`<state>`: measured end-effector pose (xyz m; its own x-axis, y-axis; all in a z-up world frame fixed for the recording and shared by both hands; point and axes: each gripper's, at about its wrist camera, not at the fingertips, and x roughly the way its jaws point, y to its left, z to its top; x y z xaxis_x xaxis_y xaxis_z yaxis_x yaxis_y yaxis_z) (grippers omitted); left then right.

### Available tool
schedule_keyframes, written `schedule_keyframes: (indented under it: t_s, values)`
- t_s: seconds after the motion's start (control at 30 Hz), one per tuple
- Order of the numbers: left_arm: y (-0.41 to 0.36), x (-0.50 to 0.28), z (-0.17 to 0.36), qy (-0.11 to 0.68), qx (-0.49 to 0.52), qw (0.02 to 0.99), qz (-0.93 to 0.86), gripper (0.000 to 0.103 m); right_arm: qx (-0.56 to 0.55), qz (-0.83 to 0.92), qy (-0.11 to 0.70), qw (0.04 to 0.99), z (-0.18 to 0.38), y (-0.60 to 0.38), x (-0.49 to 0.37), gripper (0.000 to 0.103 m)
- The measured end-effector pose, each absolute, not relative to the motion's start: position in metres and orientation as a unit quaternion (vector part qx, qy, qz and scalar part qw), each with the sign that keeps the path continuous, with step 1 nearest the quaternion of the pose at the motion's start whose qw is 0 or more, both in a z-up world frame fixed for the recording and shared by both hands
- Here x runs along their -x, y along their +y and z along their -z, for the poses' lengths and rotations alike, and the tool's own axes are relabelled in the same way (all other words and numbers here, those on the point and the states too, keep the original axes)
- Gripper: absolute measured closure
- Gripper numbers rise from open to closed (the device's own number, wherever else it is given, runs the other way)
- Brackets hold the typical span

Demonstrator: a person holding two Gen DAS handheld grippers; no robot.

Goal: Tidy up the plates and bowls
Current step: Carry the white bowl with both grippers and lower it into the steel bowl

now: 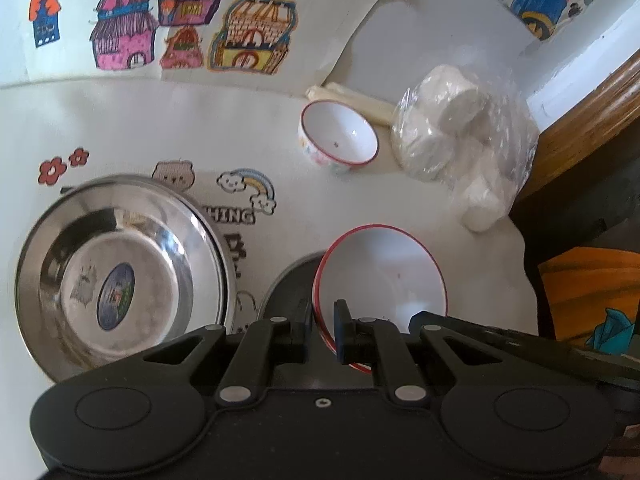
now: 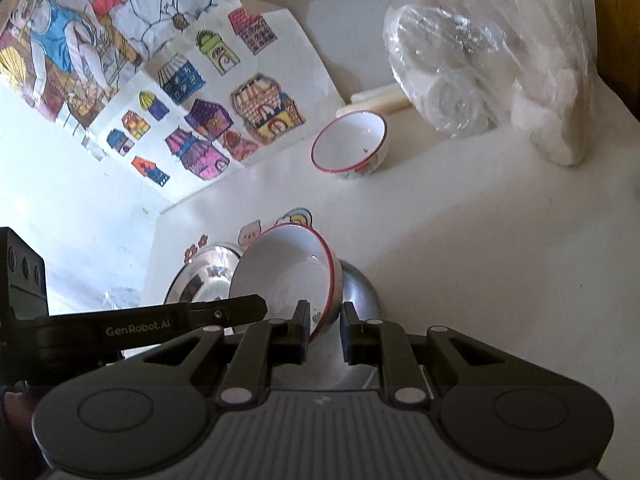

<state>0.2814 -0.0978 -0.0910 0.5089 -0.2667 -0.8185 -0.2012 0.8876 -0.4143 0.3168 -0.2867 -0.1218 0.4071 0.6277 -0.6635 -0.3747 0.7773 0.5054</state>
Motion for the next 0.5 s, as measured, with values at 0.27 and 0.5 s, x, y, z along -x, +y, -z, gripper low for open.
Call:
schedule_keyframes:
  t_s: [0.27,0.5]
  values:
    - [-0.101,-0.274,0.101,0.516,0.235,0.824,0.018,0.091,-0.128,-0.305,0.471,0.818,0.128,-0.285,-0.315,0.085]
    - [-0.103,-0.275,0.106,0.53,0.243,0.812,0.015,0.09,-0.118,-0.3,0.485,0.813,0.133,-0.283,-0.316,0.086]
